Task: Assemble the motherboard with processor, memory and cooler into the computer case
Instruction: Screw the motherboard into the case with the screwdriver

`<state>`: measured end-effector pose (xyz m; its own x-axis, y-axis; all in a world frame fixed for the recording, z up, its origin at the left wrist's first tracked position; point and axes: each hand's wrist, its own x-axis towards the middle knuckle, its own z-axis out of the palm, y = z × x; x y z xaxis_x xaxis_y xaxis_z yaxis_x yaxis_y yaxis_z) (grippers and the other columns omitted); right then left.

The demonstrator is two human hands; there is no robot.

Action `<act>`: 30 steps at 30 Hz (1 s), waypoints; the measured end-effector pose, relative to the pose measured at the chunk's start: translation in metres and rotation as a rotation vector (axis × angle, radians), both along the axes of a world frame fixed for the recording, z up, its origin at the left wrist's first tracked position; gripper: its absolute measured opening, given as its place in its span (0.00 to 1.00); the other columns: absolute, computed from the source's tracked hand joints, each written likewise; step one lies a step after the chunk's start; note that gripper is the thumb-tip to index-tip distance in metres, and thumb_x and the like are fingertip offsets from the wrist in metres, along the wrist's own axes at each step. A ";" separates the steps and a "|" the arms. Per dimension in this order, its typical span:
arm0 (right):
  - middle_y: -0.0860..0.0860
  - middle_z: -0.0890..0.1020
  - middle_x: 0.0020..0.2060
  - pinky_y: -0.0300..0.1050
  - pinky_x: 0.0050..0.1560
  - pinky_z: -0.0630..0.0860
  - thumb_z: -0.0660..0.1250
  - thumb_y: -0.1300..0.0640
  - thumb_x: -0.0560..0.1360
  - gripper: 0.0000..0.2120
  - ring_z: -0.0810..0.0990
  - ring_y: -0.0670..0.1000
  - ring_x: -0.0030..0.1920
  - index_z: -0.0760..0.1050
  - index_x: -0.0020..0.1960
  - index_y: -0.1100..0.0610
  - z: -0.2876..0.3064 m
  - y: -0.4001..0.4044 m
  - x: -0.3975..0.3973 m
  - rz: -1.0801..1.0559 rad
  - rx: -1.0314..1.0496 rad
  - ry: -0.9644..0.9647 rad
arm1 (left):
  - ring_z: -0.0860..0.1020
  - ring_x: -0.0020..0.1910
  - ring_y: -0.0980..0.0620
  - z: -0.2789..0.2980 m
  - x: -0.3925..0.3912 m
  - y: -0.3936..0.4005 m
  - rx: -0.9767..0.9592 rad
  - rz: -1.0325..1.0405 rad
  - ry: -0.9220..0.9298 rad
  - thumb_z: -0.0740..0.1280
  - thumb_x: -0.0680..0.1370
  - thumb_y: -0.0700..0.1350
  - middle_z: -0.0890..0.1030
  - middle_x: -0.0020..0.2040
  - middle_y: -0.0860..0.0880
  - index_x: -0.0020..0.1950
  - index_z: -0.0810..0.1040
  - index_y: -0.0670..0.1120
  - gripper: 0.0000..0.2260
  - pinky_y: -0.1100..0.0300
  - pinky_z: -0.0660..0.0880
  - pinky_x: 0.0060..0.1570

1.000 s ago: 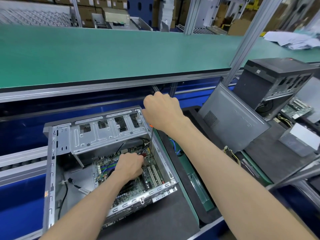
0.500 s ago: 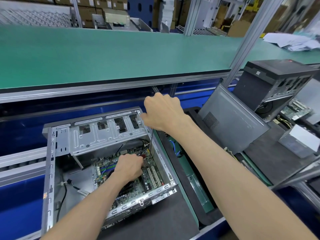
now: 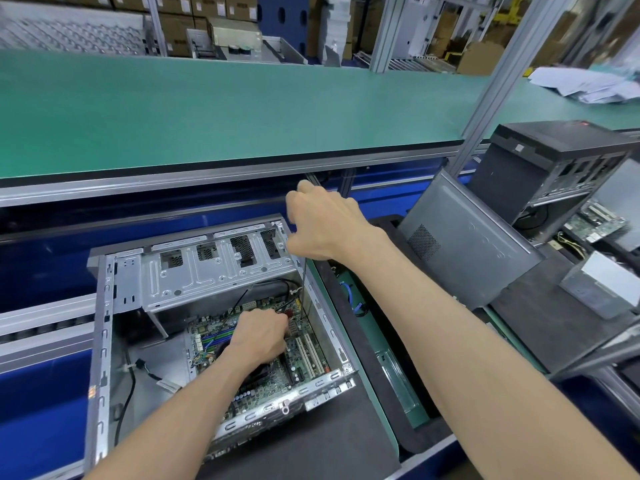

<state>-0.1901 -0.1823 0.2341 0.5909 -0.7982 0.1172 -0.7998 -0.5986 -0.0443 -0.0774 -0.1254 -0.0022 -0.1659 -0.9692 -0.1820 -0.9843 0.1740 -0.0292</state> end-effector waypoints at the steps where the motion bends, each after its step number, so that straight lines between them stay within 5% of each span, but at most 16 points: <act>1: 0.51 0.72 0.44 0.49 0.37 0.62 0.65 0.58 0.67 0.10 0.72 0.56 0.40 0.72 0.47 0.57 0.000 0.000 0.000 0.015 0.049 -0.024 | 0.76 0.31 0.45 0.000 0.000 0.000 0.000 0.001 0.002 0.62 0.70 0.42 0.80 0.36 0.49 0.52 0.84 0.51 0.16 0.58 0.71 0.33; 5: 0.51 0.70 0.37 0.45 0.31 0.58 0.66 0.61 0.71 0.07 0.71 0.55 0.35 0.67 0.41 0.57 -0.006 -0.001 0.004 -0.025 -0.015 -0.054 | 0.75 0.30 0.45 0.001 0.001 0.001 0.000 0.002 0.002 0.62 0.69 0.42 0.77 0.32 0.50 0.50 0.84 0.51 0.15 0.58 0.69 0.31; 8: 0.49 0.63 0.32 0.46 0.31 0.55 0.65 0.59 0.76 0.19 0.63 0.52 0.30 0.56 0.34 0.54 -0.008 -0.003 0.004 -0.071 -0.161 0.009 | 0.75 0.30 0.45 0.002 0.000 0.001 0.001 -0.001 0.004 0.62 0.69 0.42 0.76 0.32 0.51 0.50 0.85 0.52 0.15 0.58 0.69 0.31; 12: 0.50 0.70 0.40 0.49 0.37 0.64 0.66 0.57 0.71 0.06 0.71 0.56 0.40 0.69 0.43 0.56 0.000 -0.004 0.000 0.002 -0.007 -0.014 | 0.77 0.31 0.45 0.001 0.001 0.000 -0.007 0.003 0.013 0.62 0.69 0.43 0.79 0.33 0.50 0.50 0.85 0.52 0.15 0.57 0.69 0.31; 16: 0.52 0.76 0.47 0.50 0.42 0.73 0.63 0.63 0.67 0.12 0.74 0.57 0.46 0.73 0.50 0.57 0.003 -0.005 -0.004 0.043 0.171 -0.060 | 0.75 0.29 0.46 0.002 0.000 0.000 -0.001 -0.005 0.004 0.62 0.69 0.42 0.73 0.30 0.52 0.49 0.85 0.51 0.15 0.58 0.69 0.31; 19: 0.51 0.69 0.37 0.45 0.32 0.61 0.64 0.61 0.74 0.05 0.68 0.56 0.37 0.67 0.43 0.57 -0.004 -0.009 -0.002 -0.034 -0.012 -0.027 | 0.74 0.29 0.45 0.004 0.000 0.000 0.006 -0.002 -0.009 0.62 0.69 0.42 0.69 0.28 0.52 0.47 0.84 0.50 0.13 0.58 0.68 0.32; 22: 0.49 0.61 0.33 0.47 0.33 0.58 0.63 0.55 0.79 0.15 0.66 0.56 0.34 0.60 0.38 0.55 -0.008 -0.008 0.002 -0.070 -0.167 0.054 | 0.73 0.29 0.45 0.004 0.000 0.000 0.002 -0.006 -0.003 0.62 0.69 0.42 0.71 0.28 0.52 0.48 0.84 0.51 0.14 0.58 0.68 0.32; 24: 0.49 0.63 0.34 0.50 0.36 0.61 0.65 0.52 0.76 0.17 0.68 0.57 0.36 0.59 0.36 0.54 -0.006 -0.006 0.005 -0.043 -0.134 0.063 | 0.73 0.30 0.45 0.003 0.000 0.000 -0.001 -0.004 0.003 0.62 0.69 0.42 0.78 0.32 0.50 0.49 0.84 0.51 0.14 0.57 0.69 0.32; 26: 0.50 0.69 0.40 0.50 0.38 0.63 0.67 0.55 0.69 0.09 0.71 0.56 0.38 0.66 0.39 0.54 -0.001 -0.004 0.006 0.017 -0.007 0.023 | 0.74 0.30 0.46 0.001 0.001 0.000 -0.004 0.005 0.009 0.62 0.69 0.43 0.80 0.34 0.50 0.48 0.84 0.51 0.14 0.56 0.69 0.33; 30: 0.52 0.72 0.41 0.46 0.34 0.63 0.65 0.61 0.67 0.06 0.71 0.55 0.37 0.70 0.43 0.57 0.000 -0.006 0.005 0.023 0.075 -0.024 | 0.71 0.26 0.48 0.001 0.001 0.000 0.014 0.015 -0.003 0.62 0.68 0.42 0.70 0.26 0.52 0.43 0.83 0.50 0.11 0.57 0.69 0.31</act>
<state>-0.1855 -0.1885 0.2337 0.6067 -0.7917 0.0719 -0.7842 -0.6109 -0.1091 -0.0763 -0.1253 -0.0013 -0.1512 -0.9688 -0.1964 -0.9867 0.1601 -0.0300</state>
